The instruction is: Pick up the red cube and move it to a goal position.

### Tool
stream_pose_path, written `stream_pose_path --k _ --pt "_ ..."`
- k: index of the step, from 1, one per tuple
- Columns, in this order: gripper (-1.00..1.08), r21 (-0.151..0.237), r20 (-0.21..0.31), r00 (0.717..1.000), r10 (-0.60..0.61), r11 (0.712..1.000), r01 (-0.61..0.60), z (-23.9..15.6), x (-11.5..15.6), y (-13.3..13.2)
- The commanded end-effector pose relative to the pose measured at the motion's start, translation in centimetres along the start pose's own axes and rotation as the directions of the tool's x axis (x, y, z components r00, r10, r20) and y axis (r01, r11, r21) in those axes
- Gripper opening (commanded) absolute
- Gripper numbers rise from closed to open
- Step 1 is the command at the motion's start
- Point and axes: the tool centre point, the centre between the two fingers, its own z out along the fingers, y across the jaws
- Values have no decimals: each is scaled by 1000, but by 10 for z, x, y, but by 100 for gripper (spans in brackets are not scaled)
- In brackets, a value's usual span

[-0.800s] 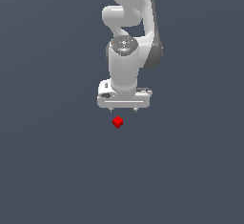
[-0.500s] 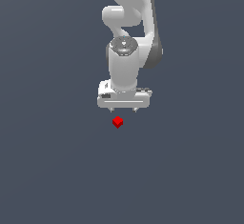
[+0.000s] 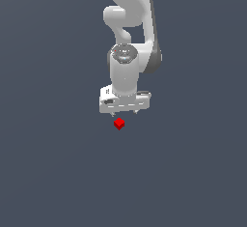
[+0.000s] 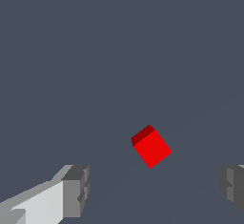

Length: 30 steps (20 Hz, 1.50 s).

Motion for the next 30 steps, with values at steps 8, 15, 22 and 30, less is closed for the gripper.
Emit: stream_pose_path --k 8,15,22,30 --pt "100 0 -1 975 -223 975 223 44 -10 6" --pt "100 -1 -2 916 -402 916 402 81 -17 12" --pt "100 -3 -2 848 -530 848 530 109 -20 19" --pt "100 -4 -1 800 -600 800 600 126 -21 23"
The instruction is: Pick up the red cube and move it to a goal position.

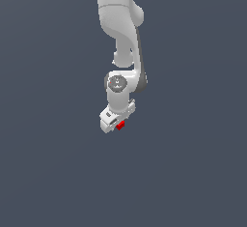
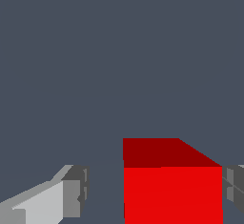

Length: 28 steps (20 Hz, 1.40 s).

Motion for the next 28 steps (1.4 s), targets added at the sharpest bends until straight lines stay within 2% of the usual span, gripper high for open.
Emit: stream_pose_path --k 1,7,8,20,28 --pt "100 -1 0 1000 -16 1000 16 3 0 1" --pt "100 -1 0 1000 -15 1000 15 2 0 1" --pt "-100 -1 0 1000 -15 1000 15 2 0 1" --pt "-100 -1 0 1000 -15 1000 15 1 0 1" --pt "-100 -1 0 1000 -15 1000 15 -29 6 6"
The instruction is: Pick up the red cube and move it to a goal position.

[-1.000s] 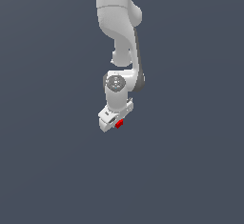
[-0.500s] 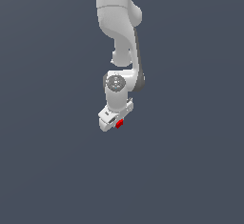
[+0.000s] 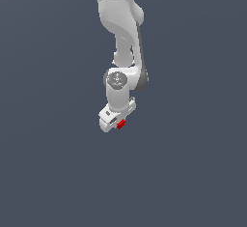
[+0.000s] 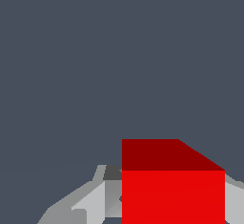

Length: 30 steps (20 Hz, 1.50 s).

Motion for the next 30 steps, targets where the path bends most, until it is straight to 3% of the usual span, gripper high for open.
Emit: stream_pose_path --k 1,22,30 --pt "-100 -1 -1 1000 0 1000 0 -15 3 3" --pt "-100 0 -2 1000 -1 1000 1 -218 50 36" --pt "-100 -1 -2 1000 0 1000 0 -268 63 46"
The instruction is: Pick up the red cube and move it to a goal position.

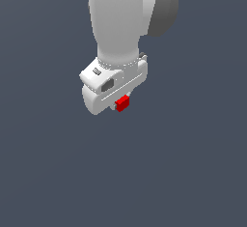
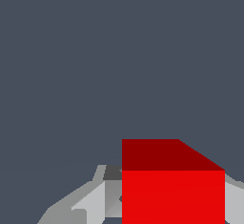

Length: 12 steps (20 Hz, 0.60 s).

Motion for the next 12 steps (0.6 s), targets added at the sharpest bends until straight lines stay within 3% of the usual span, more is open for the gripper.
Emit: stream_pose_path --k 1,12 --pt "-100 0 1 1000 0 1000 0 -12 3 3" --pt "-100 0 1 1000 1 1000 -1 -28 8 7"
